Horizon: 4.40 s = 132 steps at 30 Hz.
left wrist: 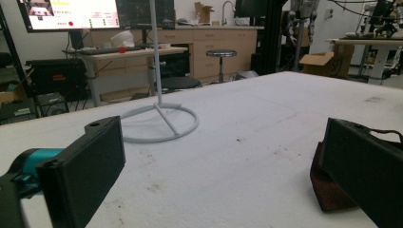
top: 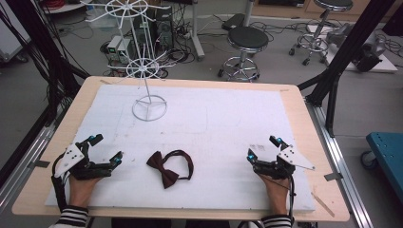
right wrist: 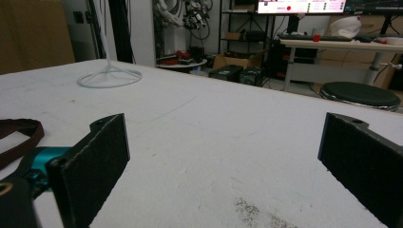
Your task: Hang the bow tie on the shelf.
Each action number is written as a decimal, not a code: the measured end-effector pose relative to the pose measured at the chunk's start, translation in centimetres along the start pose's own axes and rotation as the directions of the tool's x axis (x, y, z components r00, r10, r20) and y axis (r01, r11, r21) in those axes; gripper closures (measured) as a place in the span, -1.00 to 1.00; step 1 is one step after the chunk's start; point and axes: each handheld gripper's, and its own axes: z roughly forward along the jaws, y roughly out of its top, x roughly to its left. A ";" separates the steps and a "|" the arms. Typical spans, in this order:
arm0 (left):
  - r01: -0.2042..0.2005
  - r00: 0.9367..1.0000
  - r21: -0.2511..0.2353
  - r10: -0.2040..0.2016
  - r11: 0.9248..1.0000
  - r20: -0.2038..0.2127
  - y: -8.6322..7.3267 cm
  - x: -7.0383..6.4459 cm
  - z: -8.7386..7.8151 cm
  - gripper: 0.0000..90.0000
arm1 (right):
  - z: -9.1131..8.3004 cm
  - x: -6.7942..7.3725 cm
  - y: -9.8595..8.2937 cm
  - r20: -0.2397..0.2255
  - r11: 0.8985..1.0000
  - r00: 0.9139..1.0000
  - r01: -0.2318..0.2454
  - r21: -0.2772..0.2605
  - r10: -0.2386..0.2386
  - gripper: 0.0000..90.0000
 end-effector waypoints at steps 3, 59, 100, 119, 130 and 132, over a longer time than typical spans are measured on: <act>0.001 1.000 0.000 -0.001 1.000 -0.001 0.0 0.0 0.0 -0.96 | 0.0 0.0 0.0 0.002 1.000 1.000 0.000 0.000 0.000 -0.95; -0.174 0.928 0.200 0.093 0.964 0.360 7.3 -1.3 3.4 -0.96 | 0.0 -0.2 0.0 0.004 1.000 1.000 -0.021 -0.010 0.021 -0.95; -0.554 0.704 0.382 0.172 0.739 0.689 8.6 -7.8 11.2 -0.96 | -0.1 -0.3 0.0 0.002 0.999 1.000 -0.030 -0.012 0.030 -0.95; -0.657 0.637 0.416 0.168 0.628 0.752 6.7 -9.2 12.7 -0.96 | -0.1 -0.3 0.0 0.004 0.999 0.999 -0.035 -0.012 0.035 -0.95; -0.696 0.608 0.430 0.154 0.575 0.779 5.6 -9.8 13.2 -0.95 | -0.1 -0.4 -0.1 0.002 0.999 0.999 -0.035 -0.017 0.035 -0.95; -0.698 0.608 0.432 0.153 0.571 0.779 5.5 -9.9 13.3 -0.94 | -0.1 -0.4 0.0 0.003 0.999 0.999 -0.041 -0.017 0.041 -0.95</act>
